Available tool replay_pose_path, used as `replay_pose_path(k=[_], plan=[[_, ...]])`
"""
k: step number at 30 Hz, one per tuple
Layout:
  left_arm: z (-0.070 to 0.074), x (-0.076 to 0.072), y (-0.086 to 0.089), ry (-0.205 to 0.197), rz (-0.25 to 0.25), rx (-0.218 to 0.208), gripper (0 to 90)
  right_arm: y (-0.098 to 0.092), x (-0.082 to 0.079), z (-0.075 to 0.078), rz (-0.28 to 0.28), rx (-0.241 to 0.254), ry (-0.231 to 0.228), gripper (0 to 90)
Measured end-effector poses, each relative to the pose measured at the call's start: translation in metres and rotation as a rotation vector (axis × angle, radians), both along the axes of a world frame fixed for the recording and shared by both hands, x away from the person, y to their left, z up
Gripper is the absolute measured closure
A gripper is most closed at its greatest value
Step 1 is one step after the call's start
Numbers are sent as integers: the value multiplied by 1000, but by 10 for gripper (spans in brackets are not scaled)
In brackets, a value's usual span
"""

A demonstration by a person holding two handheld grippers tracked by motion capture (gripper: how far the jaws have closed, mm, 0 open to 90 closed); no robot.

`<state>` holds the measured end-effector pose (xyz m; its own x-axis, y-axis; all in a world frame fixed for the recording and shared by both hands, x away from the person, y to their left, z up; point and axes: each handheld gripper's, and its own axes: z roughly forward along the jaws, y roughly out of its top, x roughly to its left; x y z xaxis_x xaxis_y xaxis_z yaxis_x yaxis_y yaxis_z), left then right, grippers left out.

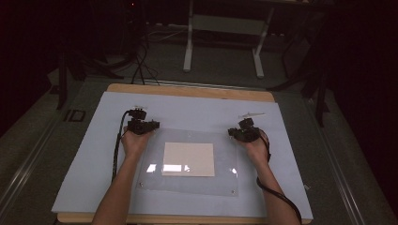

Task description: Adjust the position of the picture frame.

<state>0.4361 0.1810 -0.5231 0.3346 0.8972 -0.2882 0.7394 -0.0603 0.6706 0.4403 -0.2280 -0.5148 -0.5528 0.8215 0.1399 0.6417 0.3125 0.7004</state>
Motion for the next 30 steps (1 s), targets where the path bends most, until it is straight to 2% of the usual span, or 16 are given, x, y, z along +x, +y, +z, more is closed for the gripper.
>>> replay_pose_path(k=[1, 3, 6, 8, 9, 14, 16, 22, 26, 28, 30], plan=[[1, 0, -1, 8, 0, 10, 779, 1, -1, 1, 4, -16, -7, 838], [3, -4, -1, 16, -6, 21, 782, 2, 0, 2, 5, -16, -6, 838], [1, -9, 1, 5, -13, 10, 781, 2, 0, 5, 7, -21, -16, 838], [1, -10, 0, 1, -9, 16, 781, 3, 3, 1, 0, -29, -5, 839], [1, -9, 0, 4, -11, 17, 781, 2, 3, 0, -5, -5, -5, 836], [2, -11, -1, 14, -10, 25, 782, 0, 3, -2, -3, 9, -12, 832], [3, -13, -2, 9, -16, 44, 785, 0, 3, -2, -5, 13, -10, 831], [0, -13, 1, 4, -23, 7, 770, -1, 2, -5, -9, 41, -13, 823], [-3, -15, 5, -5, -15, -44, 756, -1, -1, -9, -25, 60, -34, 822], [-3, -16, 7, -9, -11, -66, 719, -1, -1, -10, -26, 59, -38, 823], [-2, -18, 8, -24, -4, -70, 669, -1, -1, -10, -26, 59, -37, 822]])
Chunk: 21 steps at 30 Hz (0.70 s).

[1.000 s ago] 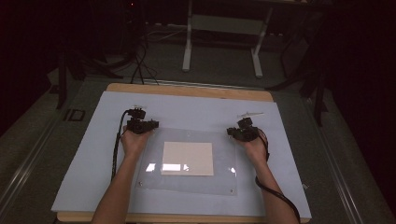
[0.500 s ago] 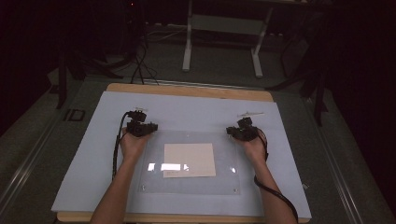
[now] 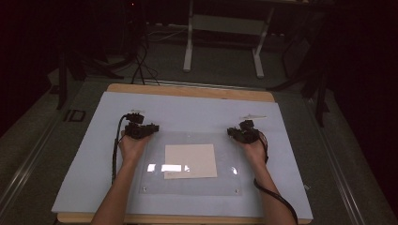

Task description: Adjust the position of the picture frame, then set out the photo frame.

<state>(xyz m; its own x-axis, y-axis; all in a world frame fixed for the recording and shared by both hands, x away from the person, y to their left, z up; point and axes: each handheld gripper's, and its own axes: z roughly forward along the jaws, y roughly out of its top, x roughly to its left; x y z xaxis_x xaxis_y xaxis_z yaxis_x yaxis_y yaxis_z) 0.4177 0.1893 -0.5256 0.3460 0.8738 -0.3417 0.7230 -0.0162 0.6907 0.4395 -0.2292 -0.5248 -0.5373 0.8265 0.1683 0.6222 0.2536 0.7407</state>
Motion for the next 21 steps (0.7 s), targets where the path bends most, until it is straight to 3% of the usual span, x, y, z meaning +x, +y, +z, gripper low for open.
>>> replay_pose_path(k=[1, 2, 4, 5, 8, 10, 12, 16, 21], plan=[[1, -2, 2, -17, 4, 10, 669, 0, 0, 0, 0, -2, -1, 823], [1, -3, 2, -24, 9, 11, 603, 0, 0, 0, 2, -2, 0, 822], [2, -4, 4, -41, 10, 5, 557, 0, 0, 0, 1, -2, 1, 823], [2, -8, 9, -81, 0, -10, 557, 0, 0, -1, 2, -3, 0, 823], [2, -12, 12, -121, -16, -10, 540, 0, 0, -1, -1, -3, 0, 822], [2, -13, 13, -131, -20, -7, 529, 0, 0, -2, -2, -1, 1, 822], [1, -15, 13, -132, -24, -31, 528, 0, -1, -3, -4, 8, -1, 820], [1, -18, 11, -157, -33, -1, 574, -1, -1, -4, -5, 12, 1, 818], [0, -22, 8, -191, -37, 23, 714, -1, -1, -5, -11, 18, 3, 817]])
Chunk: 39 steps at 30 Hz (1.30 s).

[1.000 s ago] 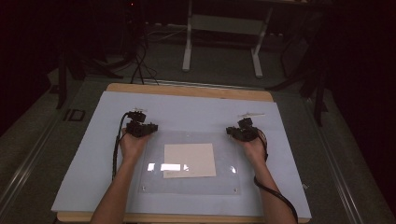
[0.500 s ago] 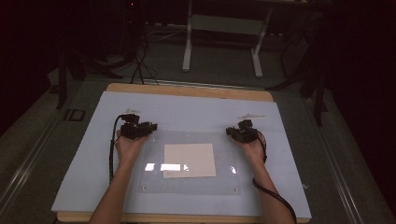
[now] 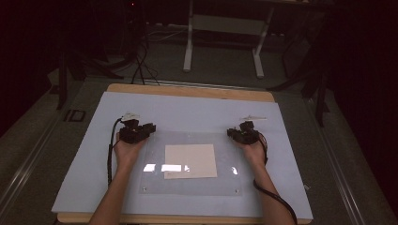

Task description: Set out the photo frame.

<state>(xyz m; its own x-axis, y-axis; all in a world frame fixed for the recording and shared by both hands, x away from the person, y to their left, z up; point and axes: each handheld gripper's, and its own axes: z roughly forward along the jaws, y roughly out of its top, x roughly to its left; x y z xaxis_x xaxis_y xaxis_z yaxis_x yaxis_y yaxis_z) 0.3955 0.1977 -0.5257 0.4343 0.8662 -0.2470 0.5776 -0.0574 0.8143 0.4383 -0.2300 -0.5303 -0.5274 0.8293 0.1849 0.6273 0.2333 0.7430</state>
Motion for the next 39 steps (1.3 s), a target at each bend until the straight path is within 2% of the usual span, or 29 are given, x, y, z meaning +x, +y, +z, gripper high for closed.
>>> replay_pose_path(k=[2, 5, 6, 7, 8, 10, 13, 17, 23, 27, 31, 35, 39], plan=[[1, 0, -3, -22, 15, 14, 726, 0, 0, 0, -2, 1, 1, 817], [4, 0, -5, -59, 17, -22, 727, 0, 0, -1, -4, 4, 2, 816], [4, 0, -7, -59, 14, -15, 738, 0, 0, -1, -4, 4, 1, 816], [4, 1, -8, -62, 18, 15, 752, 0, 0, -2, -3, 5, 1, 816], [4, 1, -8, -61, 23, 22, 776, -1, 0, -2, -2, 6, 1, 816], [3, 2, -6, -51, 23, -2, 798, -1, 0, -2, 0, 5, 1, 816], [2, 2, -6, -57, 17, 8, 805, -1, 0, -1, 6, 0, 4, 817], [1, 3, -4, -57, 1, -6, 798, -1, 0, -1, 4, 6, 7, 814], [-2, 3, -6, -48, -4, 34, 773, -2, 1, -2, 4, 15, 7, 813], [-3, 3, -5, -50, -4, 28, 812, -1, 1, -1, 5, 13, 7, 812], [-4, 4, -3, -40, -7, 0, 810, -1, 1, -1, 13, 6, 9, 812], [-4, 4, -3, -38, -4, -8, 808, 1, -1, 0, 13, -37, -23, 789], [-5, 4, -3, -36, -2, -11, 808, -4, -7, 5, 9, -31, -66, 741]])
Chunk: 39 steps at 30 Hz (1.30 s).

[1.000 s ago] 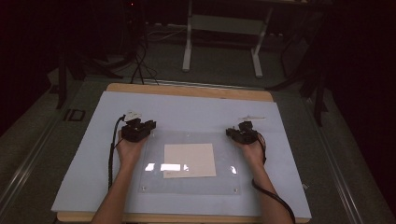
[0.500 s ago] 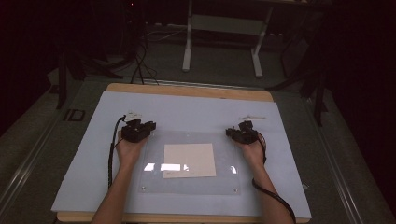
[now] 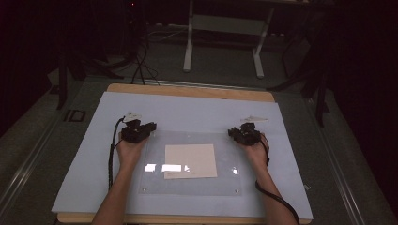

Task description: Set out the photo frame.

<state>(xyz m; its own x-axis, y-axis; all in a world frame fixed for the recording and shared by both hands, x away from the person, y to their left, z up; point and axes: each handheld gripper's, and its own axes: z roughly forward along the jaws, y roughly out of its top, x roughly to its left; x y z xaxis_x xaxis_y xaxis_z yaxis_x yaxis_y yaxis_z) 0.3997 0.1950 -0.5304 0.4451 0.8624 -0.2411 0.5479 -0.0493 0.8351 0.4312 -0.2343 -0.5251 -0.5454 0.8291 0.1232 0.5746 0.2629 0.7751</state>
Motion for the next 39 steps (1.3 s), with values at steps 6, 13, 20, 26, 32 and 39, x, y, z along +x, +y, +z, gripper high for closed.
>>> replay_pose_path(k=[6, 13, 20, 26, 32, 39], plan=[[-1, 0, 0, 7, 7, -21, 802, -7, -7, 10, 25, 25, -74, 753], [0, 0, 0, 10, 2, -11, 796, -3, -7, 8, 37, 20, -89, 841], [3, -2, 2, -12, -9, -12, 785, -6, -5, 8, 40, 47, -71, 841], [1, -2, 4, -14, -13, -34, 792, -6, -5, 8, 40, 52, -64, 840], [4, 0, 4, 3, -20, -12, 805, -7, -4, 8, 39, 63, -49, 838], [5, 6, 8, 49, -38, -44, 798, -7, 1, 11, 39, 63, -7, 837]])
